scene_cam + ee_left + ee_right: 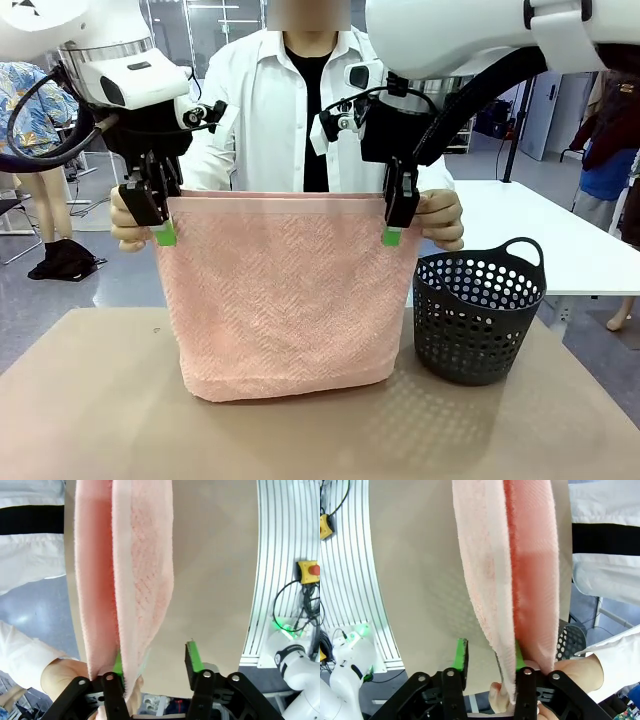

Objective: Fold the towel.
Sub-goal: Release the end of the 100 cm Hotel Towel you were holding and grab the top end of the folded side.

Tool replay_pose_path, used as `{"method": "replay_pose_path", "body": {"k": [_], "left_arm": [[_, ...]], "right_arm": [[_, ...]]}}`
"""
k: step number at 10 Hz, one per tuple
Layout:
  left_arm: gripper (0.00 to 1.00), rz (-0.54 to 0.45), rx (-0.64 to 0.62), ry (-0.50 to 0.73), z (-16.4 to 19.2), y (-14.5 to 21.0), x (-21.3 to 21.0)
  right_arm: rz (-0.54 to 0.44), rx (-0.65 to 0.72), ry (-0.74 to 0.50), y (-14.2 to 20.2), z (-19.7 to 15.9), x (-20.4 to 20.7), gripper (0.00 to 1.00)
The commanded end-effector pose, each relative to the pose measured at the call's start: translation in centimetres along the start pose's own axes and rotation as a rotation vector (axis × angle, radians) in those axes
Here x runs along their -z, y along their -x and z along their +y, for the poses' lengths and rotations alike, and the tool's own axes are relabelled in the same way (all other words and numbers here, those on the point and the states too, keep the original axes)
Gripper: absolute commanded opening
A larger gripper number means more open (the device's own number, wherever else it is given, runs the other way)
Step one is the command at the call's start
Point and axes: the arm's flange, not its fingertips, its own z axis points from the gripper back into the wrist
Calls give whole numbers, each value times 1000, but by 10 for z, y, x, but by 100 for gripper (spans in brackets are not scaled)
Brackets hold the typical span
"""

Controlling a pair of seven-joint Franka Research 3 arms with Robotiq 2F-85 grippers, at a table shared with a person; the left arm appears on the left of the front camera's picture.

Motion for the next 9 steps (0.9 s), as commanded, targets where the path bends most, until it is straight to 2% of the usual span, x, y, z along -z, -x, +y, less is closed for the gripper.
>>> {"method": "replay_pose_path", "body": {"k": [1,2,3,4,5,9], "left_arm": [[100,5,16,-68,-5,-4,-16],[100,9,15,-112,-5,-7,-27],[100,0,24,-136,-7,-9,-36],[95,-14,20,-153,-7,-12,-40],[100,-22,8,-176,-5,-12,-43],[100,-31,6,-195,11,-10,-37]], "right_arm": [[-24,-1,50,3,6,-13,100],[-28,-12,78,2,9,-23,95],[-39,-22,101,1,11,-31,100],[-49,-24,119,2,12,-37,100],[-59,-33,140,1,12,-42,100],[-37,-83,145,-3,-5,-43,100]]}}
